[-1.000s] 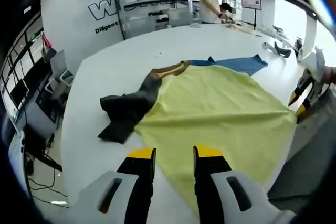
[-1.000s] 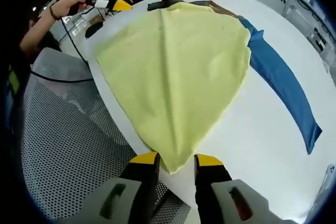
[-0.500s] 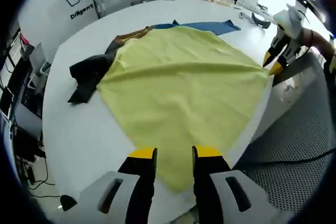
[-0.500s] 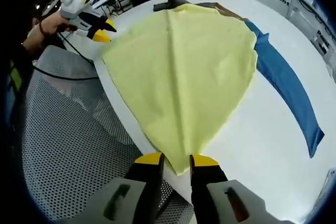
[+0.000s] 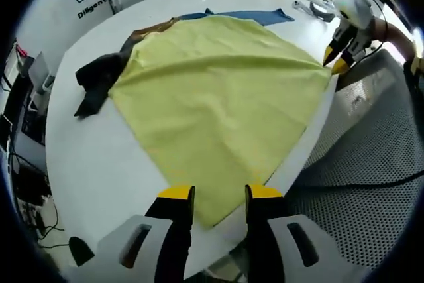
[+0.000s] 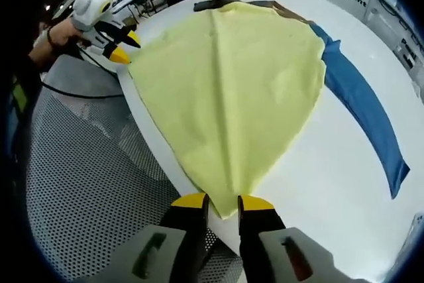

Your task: Fold the garment on the visible template until the final outline fits inside the template.

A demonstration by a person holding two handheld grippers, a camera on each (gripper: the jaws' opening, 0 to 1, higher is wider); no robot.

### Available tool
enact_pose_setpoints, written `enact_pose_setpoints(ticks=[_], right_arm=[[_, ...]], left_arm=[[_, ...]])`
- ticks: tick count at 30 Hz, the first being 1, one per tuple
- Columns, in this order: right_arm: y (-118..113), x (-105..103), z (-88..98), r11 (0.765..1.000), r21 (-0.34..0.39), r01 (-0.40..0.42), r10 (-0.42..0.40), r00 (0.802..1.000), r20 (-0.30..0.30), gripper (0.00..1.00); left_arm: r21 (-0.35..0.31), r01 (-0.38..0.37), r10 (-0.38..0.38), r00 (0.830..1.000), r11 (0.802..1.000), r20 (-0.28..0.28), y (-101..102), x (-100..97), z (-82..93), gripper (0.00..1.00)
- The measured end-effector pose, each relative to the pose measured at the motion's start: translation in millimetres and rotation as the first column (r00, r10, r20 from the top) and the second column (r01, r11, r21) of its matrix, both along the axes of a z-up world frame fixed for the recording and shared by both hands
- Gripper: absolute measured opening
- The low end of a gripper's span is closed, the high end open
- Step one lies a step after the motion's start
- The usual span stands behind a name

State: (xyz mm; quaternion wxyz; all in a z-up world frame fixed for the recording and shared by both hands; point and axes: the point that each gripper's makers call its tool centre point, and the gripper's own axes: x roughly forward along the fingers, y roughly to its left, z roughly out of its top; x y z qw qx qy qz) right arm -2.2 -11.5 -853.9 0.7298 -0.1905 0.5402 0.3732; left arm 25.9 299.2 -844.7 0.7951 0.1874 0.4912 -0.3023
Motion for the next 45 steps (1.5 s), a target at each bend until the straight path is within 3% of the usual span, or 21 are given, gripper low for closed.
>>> enact_pose_setpoints(ticks=[12,29,33,34,39,43,45], right_arm=[[-0.1,-1.3,-3.8,1.000,-0.019,-0.024,0.023,1.000,-0.009,0.07],[-1.4,0.7,-6.7,0.997,-0.060,-0.047,0.047,0.999,-0.007,0.01],[-2.7,1.6,-7.5,0.995,-0.078,-0.069,0.069,0.998,0.002,0.00],[-2.5,1.6,-7.4,0.994,-0.081,-0.076,0.077,0.997,0.003,0.00],[-3.0,1.9,-5.7,0.989,-0.099,-0.108,0.109,0.994,0.010,0.00],[-2.8,2.2,-3.1,0.987,-0.102,-0.124,0.126,0.992,0.014,0.00],[-3.1,-0.3,-2.1,0.980,-0.104,-0.173,0.175,0.984,0.014,0.00]], left_arm=[[0.002,-0.023,0.023,0.999,1.000,-0.023,2.9,-5.7,-8.4,0.27],[-0.010,-0.045,0.045,0.999,0.999,0.001,2.4,-5.5,-8.8,0.20],[-0.030,-0.074,0.074,0.997,0.997,-0.003,2.1,-4.0,-8.9,0.12],[-0.042,-0.068,0.067,0.998,0.997,-0.022,-0.9,-7.3,-9.6,0.06],[-0.007,-0.073,0.073,0.997,0.997,-0.006,3.7,-8.0,-8.2,0.05],[-0.022,-0.087,0.087,0.996,0.996,-0.008,6.9,-9.4,-4.6,0.05],[-0.031,-0.093,0.092,0.996,0.995,-0.016,8.9,-10.4,-2.2,0.05]])
